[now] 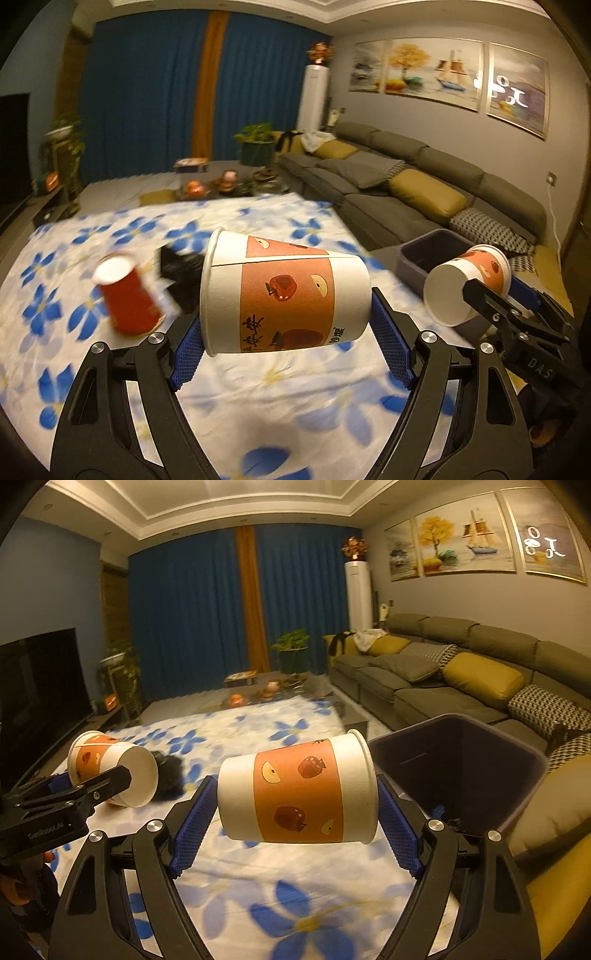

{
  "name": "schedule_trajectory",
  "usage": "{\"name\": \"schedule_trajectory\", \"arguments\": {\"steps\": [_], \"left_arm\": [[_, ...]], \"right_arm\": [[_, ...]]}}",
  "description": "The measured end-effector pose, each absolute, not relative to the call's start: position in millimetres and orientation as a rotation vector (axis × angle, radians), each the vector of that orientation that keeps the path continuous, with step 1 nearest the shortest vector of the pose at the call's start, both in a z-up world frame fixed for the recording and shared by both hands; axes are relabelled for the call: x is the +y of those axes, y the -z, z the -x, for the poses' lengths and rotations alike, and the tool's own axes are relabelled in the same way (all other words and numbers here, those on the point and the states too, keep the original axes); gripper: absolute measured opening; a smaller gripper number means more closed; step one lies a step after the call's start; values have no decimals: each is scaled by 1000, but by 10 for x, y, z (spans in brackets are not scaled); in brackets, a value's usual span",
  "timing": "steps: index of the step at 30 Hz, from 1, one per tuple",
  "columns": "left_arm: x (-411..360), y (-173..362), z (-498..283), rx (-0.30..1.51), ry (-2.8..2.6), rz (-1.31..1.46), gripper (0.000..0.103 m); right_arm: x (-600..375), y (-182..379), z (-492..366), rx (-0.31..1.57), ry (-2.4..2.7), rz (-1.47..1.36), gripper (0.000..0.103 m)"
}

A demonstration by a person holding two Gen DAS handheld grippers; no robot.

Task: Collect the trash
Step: 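Carry both white-orange cups with both tools over the grey bin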

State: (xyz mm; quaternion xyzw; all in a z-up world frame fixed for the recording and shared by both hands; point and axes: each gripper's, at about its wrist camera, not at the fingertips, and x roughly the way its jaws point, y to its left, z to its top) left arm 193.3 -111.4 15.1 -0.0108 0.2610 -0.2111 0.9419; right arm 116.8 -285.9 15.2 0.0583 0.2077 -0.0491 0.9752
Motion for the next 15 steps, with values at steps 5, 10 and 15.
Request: {"name": "schedule_trajectory", "arguments": {"steps": [5,10,15], "left_arm": [[-1590,-233,-2028,505,518,-14,79],[-2076,-319,-2122,476,612,-28,79],[-2474,-353,-2214,456,678,-42,79]], "right_arm": [[-3213,-219,-1190,388,181,-126,81],[-3538,-215,-1223,373,261,-123,81],[-3860,-173,-1251,373,334,-147,81]]}}
